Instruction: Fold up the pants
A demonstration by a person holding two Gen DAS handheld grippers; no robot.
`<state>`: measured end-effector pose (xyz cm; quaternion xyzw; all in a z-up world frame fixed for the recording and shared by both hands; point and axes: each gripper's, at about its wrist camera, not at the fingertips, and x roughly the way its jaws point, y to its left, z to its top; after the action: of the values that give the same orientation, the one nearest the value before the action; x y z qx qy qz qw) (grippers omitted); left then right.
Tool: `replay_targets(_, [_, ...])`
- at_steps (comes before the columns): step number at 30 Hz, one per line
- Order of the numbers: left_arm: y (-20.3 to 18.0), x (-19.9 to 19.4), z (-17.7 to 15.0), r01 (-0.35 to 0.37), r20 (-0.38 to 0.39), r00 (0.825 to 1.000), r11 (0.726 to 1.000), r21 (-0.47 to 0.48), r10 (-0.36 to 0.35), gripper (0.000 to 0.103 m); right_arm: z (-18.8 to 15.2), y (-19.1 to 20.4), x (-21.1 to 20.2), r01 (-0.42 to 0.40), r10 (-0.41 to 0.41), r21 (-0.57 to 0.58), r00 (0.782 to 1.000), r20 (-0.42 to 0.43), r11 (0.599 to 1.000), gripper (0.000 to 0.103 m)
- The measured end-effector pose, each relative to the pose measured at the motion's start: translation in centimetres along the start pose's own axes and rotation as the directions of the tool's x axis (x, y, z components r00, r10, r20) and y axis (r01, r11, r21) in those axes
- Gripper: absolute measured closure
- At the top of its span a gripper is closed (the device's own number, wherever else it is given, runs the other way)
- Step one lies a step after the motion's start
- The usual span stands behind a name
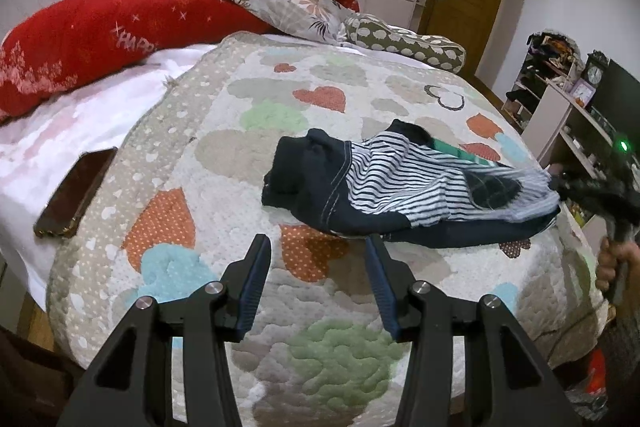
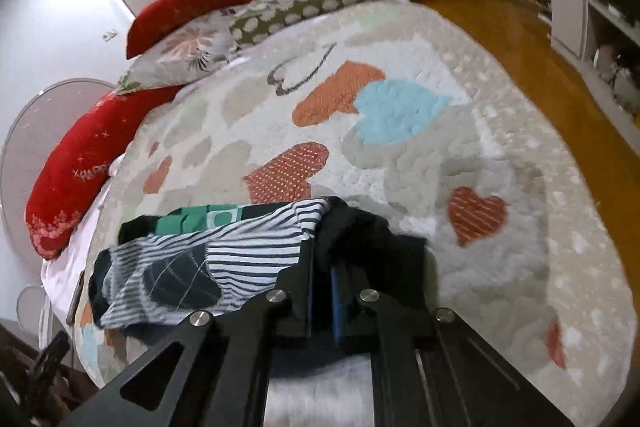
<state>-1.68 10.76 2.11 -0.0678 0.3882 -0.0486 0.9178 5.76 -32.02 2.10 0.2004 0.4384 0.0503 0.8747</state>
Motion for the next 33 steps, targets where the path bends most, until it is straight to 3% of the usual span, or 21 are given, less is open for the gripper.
replay_targets(4, [-0.1,0.6,-0.3,0.028,-0.025,0.999,0.999,-0.017,-0.028,0.056,-1.5,-1.5,-1.5,0.072,-0.072,0.017,0.997,-0.007,0.997,0.095])
replay_targets(6, [-0.4,0.2,-0.3,0.023,-0.014,1.000,1.000,-0.002,-0.023,0.056,-1.9,-2.5,-1.6,0.079,-0.079,0.028,0.997,-0.004,0.996,0.086])
replay_targets(7, [-0.4,0.0,-0.3,0.020,-0.008,1.000,1.000,0.003,-0.020,0.056,-2.0,-3.0,-1.8,0.071,-0.071,0.050,0.997,0.004,0.996,0.059])
replay_targets(8, [-0.4,-0.3,-0.2,0.015,0.004,1.000,1.000,0.005,-0.015,0.056,-2.1,-3.6,-2.1,0.051,-0.053,0.080,0.998,0.017,0.995,0.024])
replay_targets(9, [-0.4,-0.3,-0.1,0.014,0.007,1.000,1.000,0.003,-0.014,0.055,-2.4,-4.2,-2.5,0.020,-0.025,0.117,0.999,0.036,0.993,0.015])
replay_targets(10, [-0.2,-0.4,0.0,0.019,0.008,1.000,1.000,-0.009,-0.019,0.055,-2.6,-4.7,-2.6,-0.018,0.009,0.156,0.998,0.057,0.988,0.012])
replay_targets(13, [0.0,-0.4,0.3,0.040,-0.005,0.999,0.998,-0.044,-0.040,0.055,-2.7,-4.9,-0.5,-0.129,0.127,0.211,0.992,0.020,0.969,0.013])
replay_targets(15, [0.0,-0.5,0.3,0.040,-0.010,0.999,0.998,-0.055,-0.041,0.055,-2.7,-4.3,1.7,-0.117,0.124,0.206,0.992,-0.018,0.971,0.018])
replay_targets(16, [-0.1,-0.7,0.4,0.032,-0.010,0.999,0.998,-0.054,-0.033,0.055,-2.5,-3.8,2.4,-0.105,0.110,0.190,0.994,-0.012,0.976,0.036])
replay_targets(17, [-0.2,-1.0,0.5,0.013,-0.005,1.000,0.999,-0.047,-0.013,0.055,-2.2,-3.5,2.8,-0.117,0.122,0.188,0.992,-0.015,0.975,0.073])
replay_targets(18, [-0.3,-1.1,0.6,0.004,-0.003,1.000,0.999,-0.043,-0.004,0.055,-2.0,-3.6,3.1,-0.157,0.166,0.209,0.986,-0.029,0.965,0.081])
replay_targets(19, [-0.3,-1.4,0.8,-0.008,0.003,1.000,0.999,-0.039,0.008,0.054,-1.8,-3.9,3.0,-0.174,0.185,0.231,0.982,-0.024,0.957,0.081])
replay_targets(23, [-0.7,-1.5,1.6,-0.015,0.007,1.000,0.999,-0.033,0.016,0.054,-1.1,-4.2,1.2,-0.101,0.101,0.169,0.995,0.011,0.980,0.083])
replay_targets(26, [-2.3,-1.2,2.8,0.011,-0.004,1.000,1.000,-0.006,-0.011,0.053,-0.5,-5.9,0.0,-0.062,0.056,0.180,0.998,0.040,0.982,0.083])
replay_targets(28, [-4.0,-0.8,3.9,0.043,-0.005,0.999,0.999,0.030,-0.042,0.047,-0.1,-7.0,-0.2,-0.033,0.025,0.194,0.999,0.043,0.981,0.082])
replay_targets(31, [-7.7,0.3,6.0,0.084,-0.007,0.996,0.990,0.113,-0.084,0.041,-0.4,-8.1,0.5,-0.025,0.024,0.202,1.000,0.009,0.979,0.073])
replay_targets(33, [-10.7,1.7,7.5,0.143,-0.040,0.990,0.975,0.167,-0.139,0.039,-0.7,-8.7,0.1,-0.039,0.032,0.221,0.999,0.032,0.975,0.058])
